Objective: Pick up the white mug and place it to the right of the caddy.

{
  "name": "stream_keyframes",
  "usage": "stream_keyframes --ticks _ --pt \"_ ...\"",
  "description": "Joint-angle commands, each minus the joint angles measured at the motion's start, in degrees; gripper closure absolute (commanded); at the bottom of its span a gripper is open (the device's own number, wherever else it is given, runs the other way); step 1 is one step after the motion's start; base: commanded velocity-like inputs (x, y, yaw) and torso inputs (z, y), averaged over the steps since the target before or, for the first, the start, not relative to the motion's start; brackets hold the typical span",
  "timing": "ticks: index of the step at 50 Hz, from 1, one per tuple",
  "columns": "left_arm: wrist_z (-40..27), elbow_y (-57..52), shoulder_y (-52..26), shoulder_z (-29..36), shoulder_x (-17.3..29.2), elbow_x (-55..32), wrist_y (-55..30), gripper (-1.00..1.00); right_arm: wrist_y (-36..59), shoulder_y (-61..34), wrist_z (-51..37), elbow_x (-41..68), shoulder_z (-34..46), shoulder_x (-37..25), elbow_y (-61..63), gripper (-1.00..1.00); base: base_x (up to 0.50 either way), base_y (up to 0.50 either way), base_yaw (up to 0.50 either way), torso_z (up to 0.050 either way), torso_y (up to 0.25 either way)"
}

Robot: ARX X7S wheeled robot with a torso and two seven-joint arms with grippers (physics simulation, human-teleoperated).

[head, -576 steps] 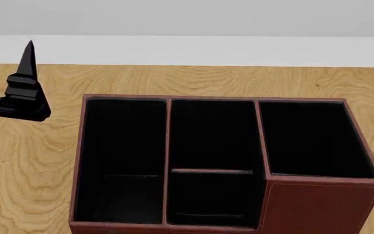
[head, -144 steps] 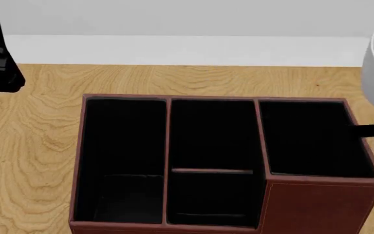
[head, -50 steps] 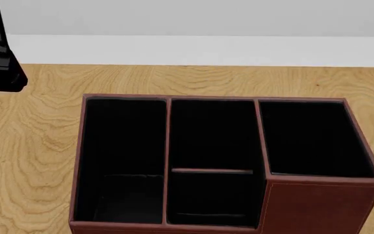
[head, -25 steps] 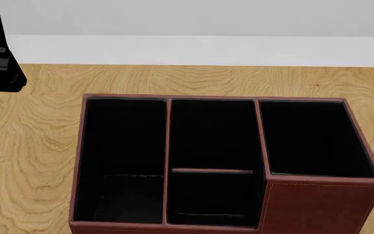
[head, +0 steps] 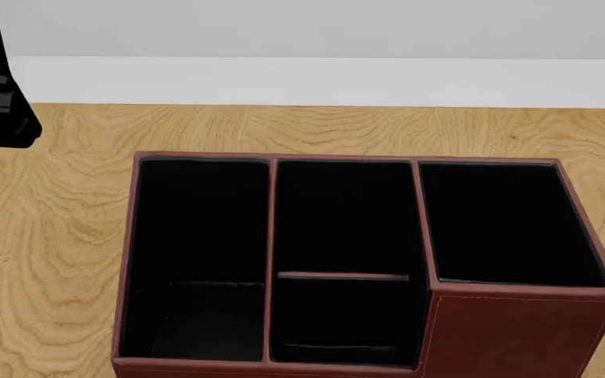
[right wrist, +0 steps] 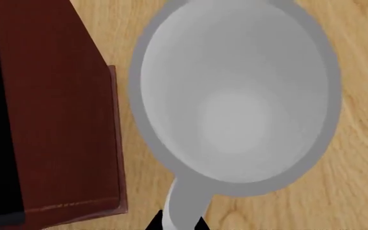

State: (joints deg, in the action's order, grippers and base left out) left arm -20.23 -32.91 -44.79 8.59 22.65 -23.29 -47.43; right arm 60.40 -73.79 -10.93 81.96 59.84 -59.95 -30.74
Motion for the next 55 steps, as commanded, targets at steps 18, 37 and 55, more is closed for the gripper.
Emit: stream_keyframes --ticks 18,37,55 --pt "-0.2 0.1 -0.3 0.4 0.1 -0.4 0.1 -1.00 -3.1 2.3 6.1 -4.3 1.5 3.5 -7.4 1.00 0.00 0.00 0.00 0.001 0.001" --pt "-0.5 0.0 -0.4 0.6 0.3 -0.6 0.2 -1.00 -5.0 4.0 9.4 -6.1 2.8 5.9 -12.1 1.00 0.00 0.00 0.00 0.000 0.001" --pt "-0.7 -0.1 -0.5 0.8 0.4 -0.8 0.1 -1.00 -6.6 5.5 11.7 -7.2 3.5 7.9 -15.7 1.00 0.00 0.00 0.00 0.000 0.000"
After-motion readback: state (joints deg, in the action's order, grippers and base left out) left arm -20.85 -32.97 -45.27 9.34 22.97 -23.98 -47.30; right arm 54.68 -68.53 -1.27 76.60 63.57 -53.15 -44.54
